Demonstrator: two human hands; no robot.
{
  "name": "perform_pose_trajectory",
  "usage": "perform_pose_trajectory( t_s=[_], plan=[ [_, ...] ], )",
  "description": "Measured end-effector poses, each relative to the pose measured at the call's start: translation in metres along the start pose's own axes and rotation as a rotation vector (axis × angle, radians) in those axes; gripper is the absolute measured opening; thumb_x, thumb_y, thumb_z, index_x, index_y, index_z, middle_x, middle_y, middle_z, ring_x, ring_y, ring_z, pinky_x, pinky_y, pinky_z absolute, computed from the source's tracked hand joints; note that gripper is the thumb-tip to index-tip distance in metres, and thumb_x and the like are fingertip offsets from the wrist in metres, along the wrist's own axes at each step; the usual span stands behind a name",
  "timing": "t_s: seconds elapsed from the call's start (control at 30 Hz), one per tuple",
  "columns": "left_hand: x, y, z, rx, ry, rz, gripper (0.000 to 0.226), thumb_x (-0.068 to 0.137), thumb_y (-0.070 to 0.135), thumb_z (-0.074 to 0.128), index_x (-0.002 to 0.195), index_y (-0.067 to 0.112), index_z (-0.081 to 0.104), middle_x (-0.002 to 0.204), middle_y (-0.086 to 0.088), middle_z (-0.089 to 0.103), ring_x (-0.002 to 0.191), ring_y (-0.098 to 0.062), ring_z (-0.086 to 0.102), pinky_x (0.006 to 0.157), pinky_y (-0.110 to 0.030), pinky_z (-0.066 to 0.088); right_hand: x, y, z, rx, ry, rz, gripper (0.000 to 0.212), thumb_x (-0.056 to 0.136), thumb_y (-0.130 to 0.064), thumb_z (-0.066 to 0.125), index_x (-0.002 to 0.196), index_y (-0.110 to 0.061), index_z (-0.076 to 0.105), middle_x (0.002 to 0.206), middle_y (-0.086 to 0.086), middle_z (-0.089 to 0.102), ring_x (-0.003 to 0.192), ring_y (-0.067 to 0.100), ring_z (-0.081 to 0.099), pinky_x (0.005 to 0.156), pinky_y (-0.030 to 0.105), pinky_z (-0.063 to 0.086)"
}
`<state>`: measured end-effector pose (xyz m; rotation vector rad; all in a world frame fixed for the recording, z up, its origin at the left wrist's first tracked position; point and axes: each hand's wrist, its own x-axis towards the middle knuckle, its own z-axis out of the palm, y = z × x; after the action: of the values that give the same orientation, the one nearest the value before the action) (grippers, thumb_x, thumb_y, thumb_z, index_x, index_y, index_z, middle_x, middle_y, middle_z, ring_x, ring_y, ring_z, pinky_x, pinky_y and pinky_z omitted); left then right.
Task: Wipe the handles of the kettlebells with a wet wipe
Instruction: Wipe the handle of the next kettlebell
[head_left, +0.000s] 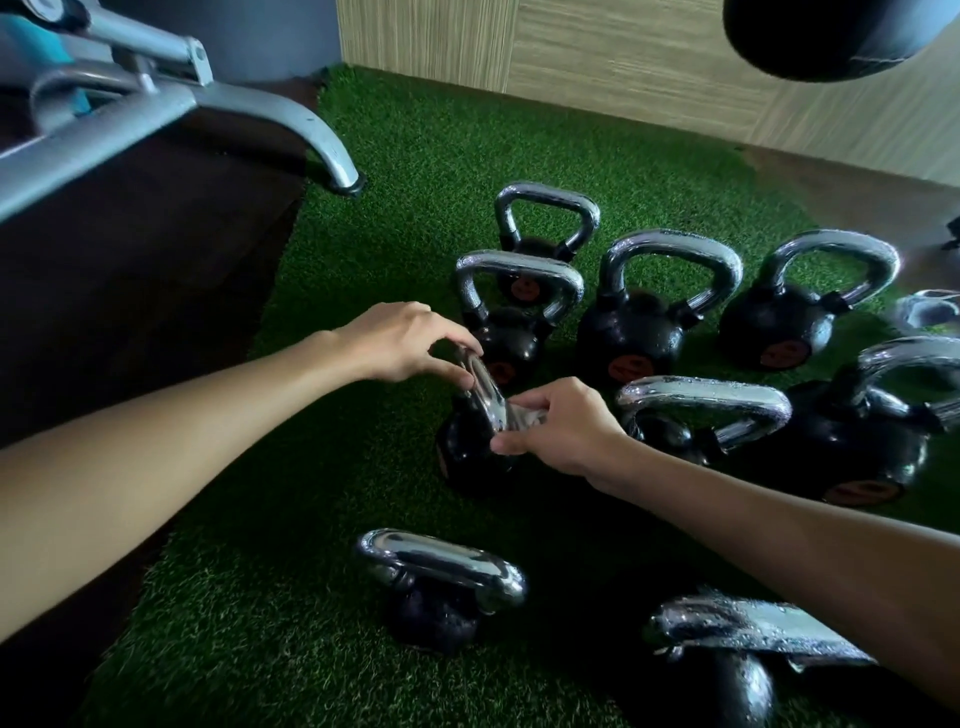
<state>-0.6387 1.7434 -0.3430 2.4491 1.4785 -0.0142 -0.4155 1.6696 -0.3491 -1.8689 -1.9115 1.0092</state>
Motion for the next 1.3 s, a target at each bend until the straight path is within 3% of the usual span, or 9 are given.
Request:
perform_pose_trajectory(
  t_s=[0.27, 0.4, 0.5, 0.7, 0.83, 0.93, 1.03, 1.17, 1.3],
  plan=[
    [-0.023, -0.012, 0.012, -0.113, 0.103, -0.008, 0.036, 0.092, 0.057, 0.063, 0.122, 0.038, 0.067, 0.086, 0.020, 0.049, 0.080, 0.007, 0.042, 0.064, -0.016, 0.032, 0.012, 0.022, -0.015, -0.175, 0.141, -0.099, 0.016, 0.078, -0.021, 0.086, 0.093, -0.018, 0.082, 0.089, 0.004, 0.077, 0.087, 0.018, 0.068, 0.054, 0.015, 0.039],
    [-0.028, -0.011, 0.017, -0.116, 0.120, -0.018, 0.032, 0.093, 0.056, 0.061, 0.117, 0.035, 0.068, 0.087, 0.018, 0.058, 0.084, 0.001, 0.054, 0.063, -0.015, 0.036, 0.021, 0.022, -0.016, -0.155, 0.156, -0.100, 0.019, 0.080, -0.018, 0.085, 0.098, -0.016, 0.082, 0.094, 0.000, 0.073, 0.091, 0.014, 0.063, 0.069, 0.020, 0.042],
    [-0.030, -0.005, 0.016, -0.089, 0.119, -0.020, 0.029, 0.095, 0.053, 0.061, 0.115, 0.033, 0.067, 0.082, 0.018, 0.052, 0.075, 0.003, 0.052, 0.059, -0.014, 0.035, 0.024, 0.024, -0.016, -0.176, 0.165, -0.115, 0.008, 0.080, -0.018, 0.084, 0.085, -0.012, 0.080, 0.082, -0.002, 0.068, 0.084, 0.013, 0.060, 0.062, 0.016, 0.042],
    [-0.030, -0.022, 0.014, -0.259, -0.013, -0.012, 0.031, 0.091, 0.057, 0.065, 0.118, 0.041, 0.063, 0.097, 0.020, 0.068, 0.092, -0.005, 0.065, 0.080, -0.033, 0.055, 0.026, 0.013, -0.034, -0.244, 0.129, -0.079, 0.008, 0.083, -0.023, 0.080, 0.090, -0.022, 0.084, 0.084, -0.006, 0.078, 0.081, 0.020, 0.073, 0.061, 0.025, 0.055],
    [-0.009, -0.049, -0.001, -0.295, 0.088, -0.048, 0.034, 0.091, 0.048, 0.071, 0.124, 0.041, 0.064, 0.098, 0.024, 0.071, 0.078, 0.003, 0.065, 0.077, -0.032, 0.057, 0.042, -0.009, -0.065, -0.383, 0.197, -0.161, 0.010, 0.085, -0.035, 0.076, 0.080, -0.030, 0.083, 0.077, -0.014, 0.077, 0.069, 0.010, 0.071, 0.063, 0.031, 0.059],
    [0.032, -0.059, -0.021, -0.284, 0.263, -0.098, 0.021, 0.091, 0.037, 0.074, 0.112, 0.034, 0.072, 0.101, 0.018, 0.074, 0.058, 0.006, 0.060, 0.057, -0.020, 0.045, 0.063, -0.032, -0.090, -0.467, 0.245, -0.249, 0.012, 0.087, -0.042, 0.076, 0.089, -0.032, 0.082, 0.081, -0.022, 0.072, 0.063, -0.007, 0.061, 0.056, 0.016, 0.045],
    [0.078, -0.055, -0.048, -0.295, 0.344, -0.097, 0.033, 0.084, 0.033, 0.082, 0.116, 0.029, 0.073, 0.111, 0.011, 0.074, 0.079, -0.005, 0.069, 0.069, -0.026, 0.055, 0.084, -0.055, -0.111, -0.527, 0.246, -0.337, 0.017, 0.087, -0.041, 0.077, 0.094, -0.027, 0.083, 0.081, -0.018, 0.071, 0.063, -0.015, 0.052, 0.060, 0.017, 0.044],
    [0.121, -0.044, -0.083, -0.247, 0.225, -0.019, 0.051, 0.072, 0.036, 0.092, 0.118, 0.024, 0.073, 0.108, 0.006, 0.076, 0.089, -0.011, 0.073, 0.088, -0.033, 0.059, 0.112, -0.066, -0.125, -0.509, 0.293, -0.388, 0.021, 0.086, -0.041, 0.078, 0.100, -0.026, 0.082, 0.097, -0.007, 0.079, 0.070, -0.002, 0.063, 0.079, 0.030, 0.057],
    [0.149, -0.038, -0.093, -0.027, 0.048, 0.022, 0.032, 0.072, 0.036, 0.091, 0.098, 0.022, 0.081, 0.092, 0.005, 0.078, 0.087, -0.012, 0.073, 0.085, -0.031, 0.058, 0.145, -0.060, -0.124, -0.415, 0.353, -0.317, 0.023, 0.085, -0.048, 0.076, 0.098, -0.029, 0.082, 0.094, -0.005, 0.080, 0.075, 0.017, 0.074, 0.071, 0.036, 0.062]
  ],
)
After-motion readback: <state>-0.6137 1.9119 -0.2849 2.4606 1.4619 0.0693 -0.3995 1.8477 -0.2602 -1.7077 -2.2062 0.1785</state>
